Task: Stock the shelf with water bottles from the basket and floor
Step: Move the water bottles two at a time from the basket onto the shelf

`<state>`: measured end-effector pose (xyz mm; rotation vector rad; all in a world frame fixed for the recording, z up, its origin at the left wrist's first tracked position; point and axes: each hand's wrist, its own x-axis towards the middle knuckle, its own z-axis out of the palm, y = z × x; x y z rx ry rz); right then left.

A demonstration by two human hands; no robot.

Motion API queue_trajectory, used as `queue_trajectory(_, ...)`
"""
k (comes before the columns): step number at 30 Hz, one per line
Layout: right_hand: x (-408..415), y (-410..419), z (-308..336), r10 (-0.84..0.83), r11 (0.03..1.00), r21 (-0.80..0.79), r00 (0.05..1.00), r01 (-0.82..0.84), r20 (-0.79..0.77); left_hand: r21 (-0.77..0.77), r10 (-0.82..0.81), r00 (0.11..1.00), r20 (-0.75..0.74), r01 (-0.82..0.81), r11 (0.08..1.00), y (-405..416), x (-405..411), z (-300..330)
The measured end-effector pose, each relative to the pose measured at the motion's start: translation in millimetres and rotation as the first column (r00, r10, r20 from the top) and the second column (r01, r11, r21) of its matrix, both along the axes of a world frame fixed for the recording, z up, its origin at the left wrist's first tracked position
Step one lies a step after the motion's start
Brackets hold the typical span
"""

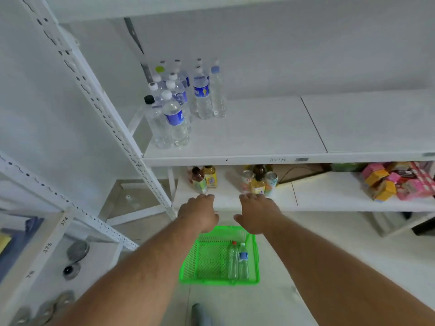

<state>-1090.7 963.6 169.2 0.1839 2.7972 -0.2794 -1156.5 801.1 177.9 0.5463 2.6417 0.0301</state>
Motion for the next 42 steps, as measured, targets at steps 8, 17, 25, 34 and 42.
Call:
queue_trajectory(8,21.7,-23.2,-71.8,-0.078,0.995,-0.040,0.974,0.088,0.213,0.004,0.036,0.983,0.183,-0.037,0.999,-36.9,6.0,-74.8)
queue_trajectory(17,1.8,-46.2,-205.8,-0.254,0.945,-0.076,0.861,0.318,0.441,-0.002,0.171,0.892,0.419,-0.187,0.982,-77.4,-49.1,-220.3)
queue_trajectory(25,-58.5,-5.1,-426.5,-0.498,0.748,-0.183,0.722,0.638,0.481,0.055,0.294,0.780,0.553,-0.386,0.921,-48.0,-66.9,-432.1)
queue_trajectory(34,-85.1,6.3,-700.8,-0.590,0.544,-0.242,0.571,0.804,0.571,0.031,0.364,0.723,0.587,-0.469,0.883,-4.2,-39.5,-709.6)
queue_trajectory(42,-96.2,-6.1,-815.6,-0.727,0.460,-0.234,0.514,0.857,0.455,0.152,0.314,0.801,0.509,-0.443,0.883,31.2,-45.6,-842.7)
